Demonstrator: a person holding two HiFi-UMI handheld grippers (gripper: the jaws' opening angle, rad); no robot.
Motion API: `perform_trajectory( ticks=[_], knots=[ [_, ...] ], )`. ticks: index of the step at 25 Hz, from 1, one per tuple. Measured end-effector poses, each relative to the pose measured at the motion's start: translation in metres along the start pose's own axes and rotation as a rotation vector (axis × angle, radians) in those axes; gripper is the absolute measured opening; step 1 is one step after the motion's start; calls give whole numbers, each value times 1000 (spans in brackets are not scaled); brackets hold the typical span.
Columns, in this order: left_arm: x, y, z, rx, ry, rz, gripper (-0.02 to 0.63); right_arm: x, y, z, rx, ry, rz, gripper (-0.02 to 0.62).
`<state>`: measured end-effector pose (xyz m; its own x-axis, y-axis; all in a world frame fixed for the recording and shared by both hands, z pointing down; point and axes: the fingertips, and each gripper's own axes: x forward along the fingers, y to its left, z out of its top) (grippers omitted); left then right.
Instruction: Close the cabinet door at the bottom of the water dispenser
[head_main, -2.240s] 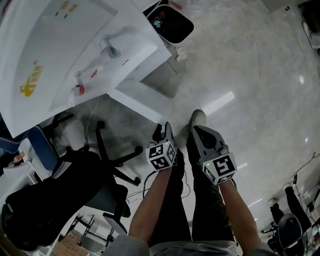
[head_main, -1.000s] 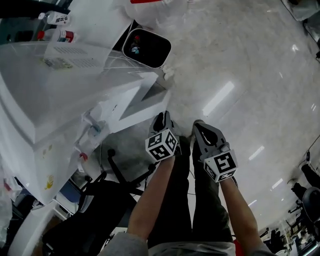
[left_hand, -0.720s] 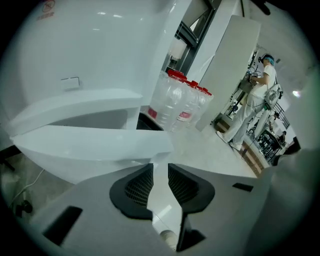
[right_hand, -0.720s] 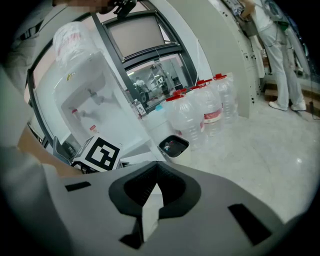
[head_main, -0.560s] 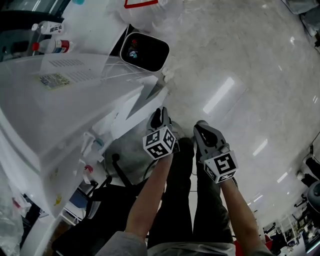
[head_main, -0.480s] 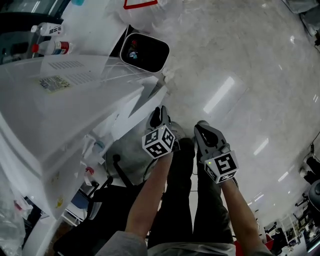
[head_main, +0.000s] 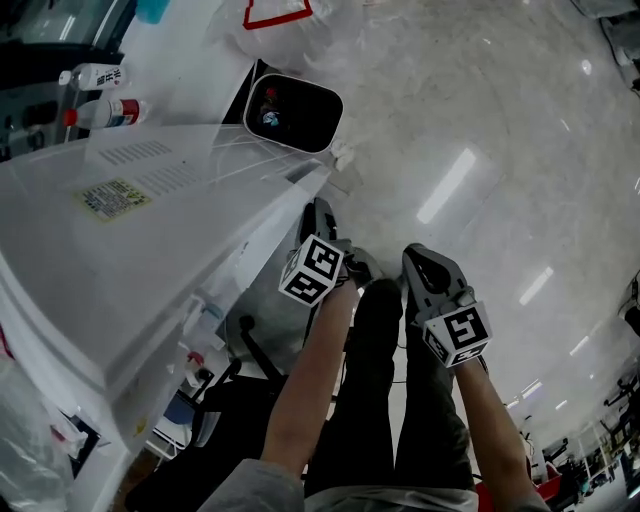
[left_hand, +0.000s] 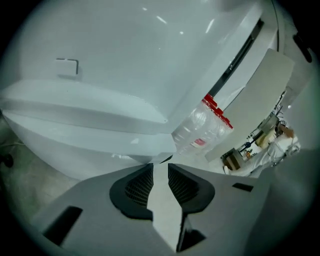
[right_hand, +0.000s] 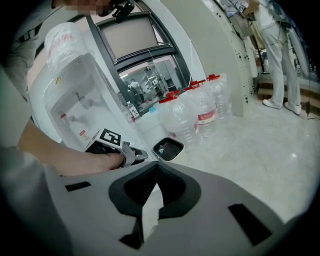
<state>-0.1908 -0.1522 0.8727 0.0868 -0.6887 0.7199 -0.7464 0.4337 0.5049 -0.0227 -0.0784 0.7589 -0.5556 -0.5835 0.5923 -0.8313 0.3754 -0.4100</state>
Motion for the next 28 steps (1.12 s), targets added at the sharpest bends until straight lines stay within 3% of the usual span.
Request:
perform_trajectory(
  ticks=[10,17,23,28],
  knots=[
    [17,8,24,-125,-78,-2,98,4,-4,12,-5,-26,-1,8],
    [16,6,23,-141,-88,-14,98,13,8,20,-14,-38,22,8],
    [0,-8,17,-114,-66,-66,98,11,18,24,-12,-51,30,8],
    [-34,-29,13,14,-42,-108,49,-1,23,35,4,-85,25,8]
  ],
)
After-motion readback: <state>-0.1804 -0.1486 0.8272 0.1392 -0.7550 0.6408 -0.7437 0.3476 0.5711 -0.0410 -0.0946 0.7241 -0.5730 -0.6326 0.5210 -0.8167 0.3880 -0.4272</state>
